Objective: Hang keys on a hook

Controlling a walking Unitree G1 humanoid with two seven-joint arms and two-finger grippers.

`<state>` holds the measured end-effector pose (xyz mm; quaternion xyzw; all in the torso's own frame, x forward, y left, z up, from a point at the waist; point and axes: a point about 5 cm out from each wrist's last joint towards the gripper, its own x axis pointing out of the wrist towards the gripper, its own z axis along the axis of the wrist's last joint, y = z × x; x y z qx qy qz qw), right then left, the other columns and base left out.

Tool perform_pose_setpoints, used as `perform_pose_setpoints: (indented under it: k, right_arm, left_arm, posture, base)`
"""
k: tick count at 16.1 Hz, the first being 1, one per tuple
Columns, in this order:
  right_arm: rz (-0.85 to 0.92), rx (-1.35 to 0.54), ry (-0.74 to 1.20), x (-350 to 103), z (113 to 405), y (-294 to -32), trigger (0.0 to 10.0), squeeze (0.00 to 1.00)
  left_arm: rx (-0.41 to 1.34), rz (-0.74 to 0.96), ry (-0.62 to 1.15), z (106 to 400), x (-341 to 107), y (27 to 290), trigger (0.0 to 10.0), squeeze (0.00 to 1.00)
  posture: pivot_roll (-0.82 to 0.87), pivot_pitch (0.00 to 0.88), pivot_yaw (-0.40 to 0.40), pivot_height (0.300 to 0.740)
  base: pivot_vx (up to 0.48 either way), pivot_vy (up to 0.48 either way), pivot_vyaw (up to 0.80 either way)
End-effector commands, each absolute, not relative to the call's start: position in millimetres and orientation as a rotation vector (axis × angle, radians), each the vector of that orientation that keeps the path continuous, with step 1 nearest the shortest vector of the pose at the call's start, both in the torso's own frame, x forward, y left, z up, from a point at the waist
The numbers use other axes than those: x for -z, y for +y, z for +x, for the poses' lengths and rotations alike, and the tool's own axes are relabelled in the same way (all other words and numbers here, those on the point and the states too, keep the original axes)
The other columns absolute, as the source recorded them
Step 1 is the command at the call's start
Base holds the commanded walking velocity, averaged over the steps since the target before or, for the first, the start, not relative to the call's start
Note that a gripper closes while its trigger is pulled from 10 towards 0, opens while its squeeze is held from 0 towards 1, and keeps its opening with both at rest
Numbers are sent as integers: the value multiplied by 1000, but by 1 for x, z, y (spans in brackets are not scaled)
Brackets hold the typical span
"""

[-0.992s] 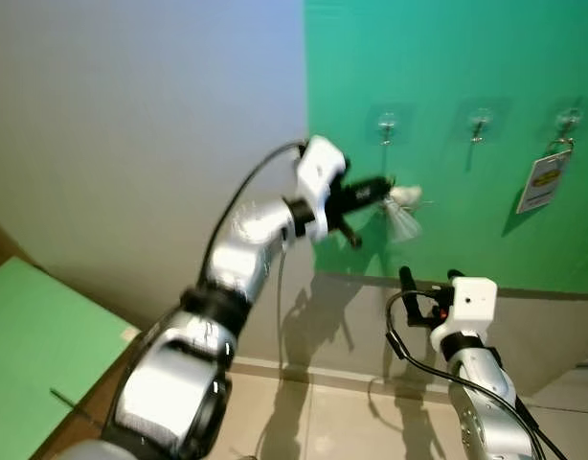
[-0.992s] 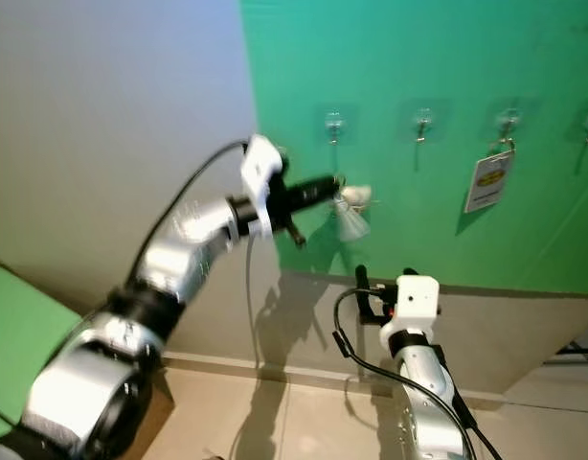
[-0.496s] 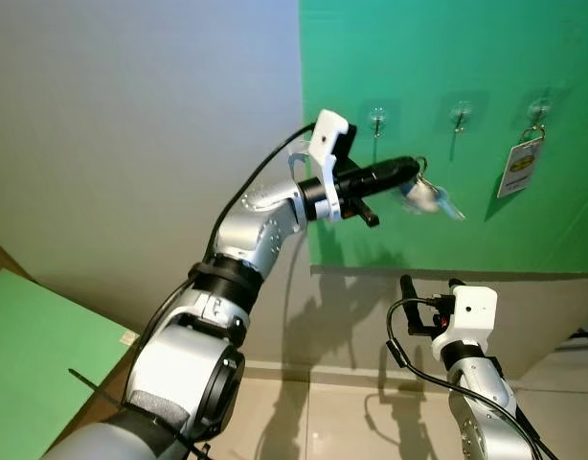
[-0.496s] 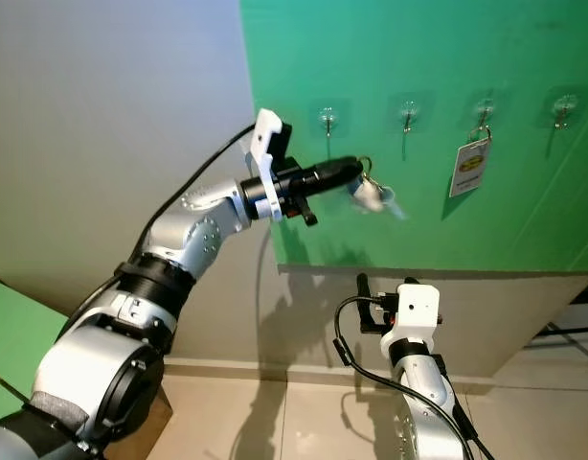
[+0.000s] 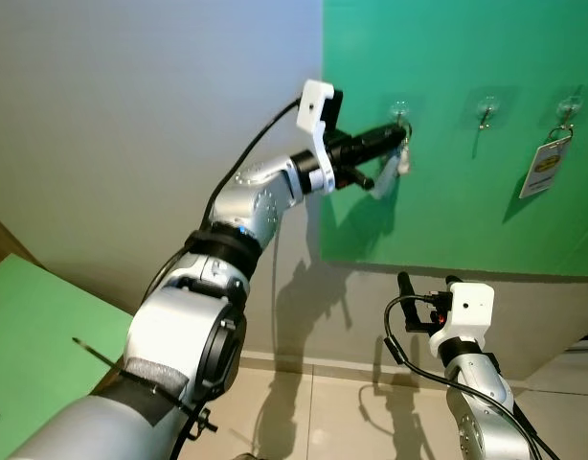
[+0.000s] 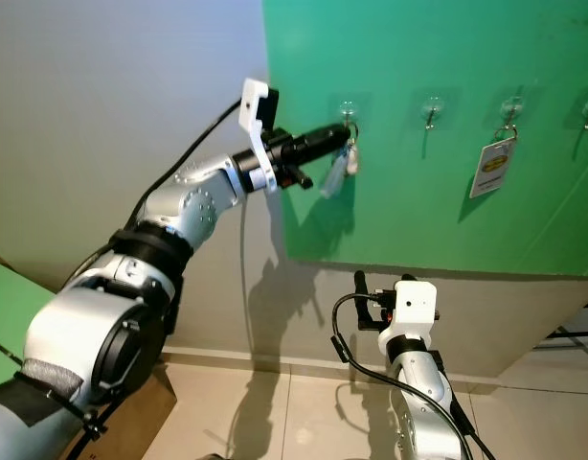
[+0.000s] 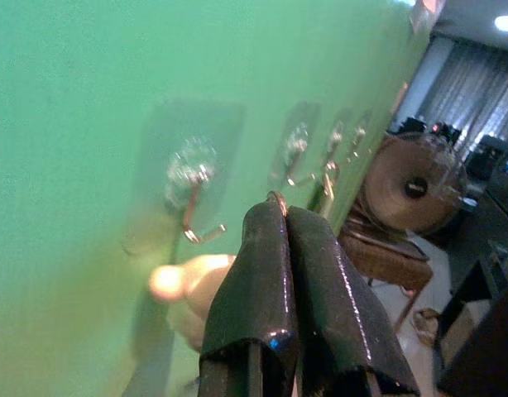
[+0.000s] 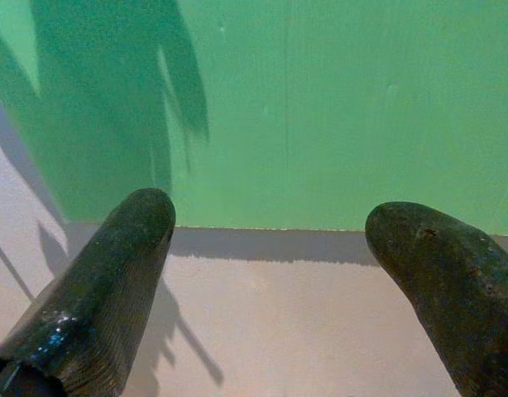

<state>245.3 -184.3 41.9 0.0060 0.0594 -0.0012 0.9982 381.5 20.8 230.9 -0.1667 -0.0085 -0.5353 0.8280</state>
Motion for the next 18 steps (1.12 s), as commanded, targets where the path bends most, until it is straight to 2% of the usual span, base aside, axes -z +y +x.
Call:
perform_pose_setpoints:
  k: [1, 14, 18]
  right_arm:
    - [18, 8, 113, -42, 246, -185, 10000, 0]
    - [31, 6, 128, -38, 240, -180, 10000, 0]
    - [36, 3, 133, -37, 240, -178, 10000, 0]
  left_arm:
    - [1120, -361, -33, 385, -237, 23, 0, 4]
    - [941, -589, 90, 393, -216, 28, 0, 20]
    - [859, -524, 164, 392, -199, 28, 0, 0]
  posture:
    - [-268, 0, 93, 740]
    - [-287, 0, 99, 740]
    - [-290, 0, 104, 740]
  base:
    - [0, 0, 0]
    - [0, 0, 0]
    - [0, 0, 0]
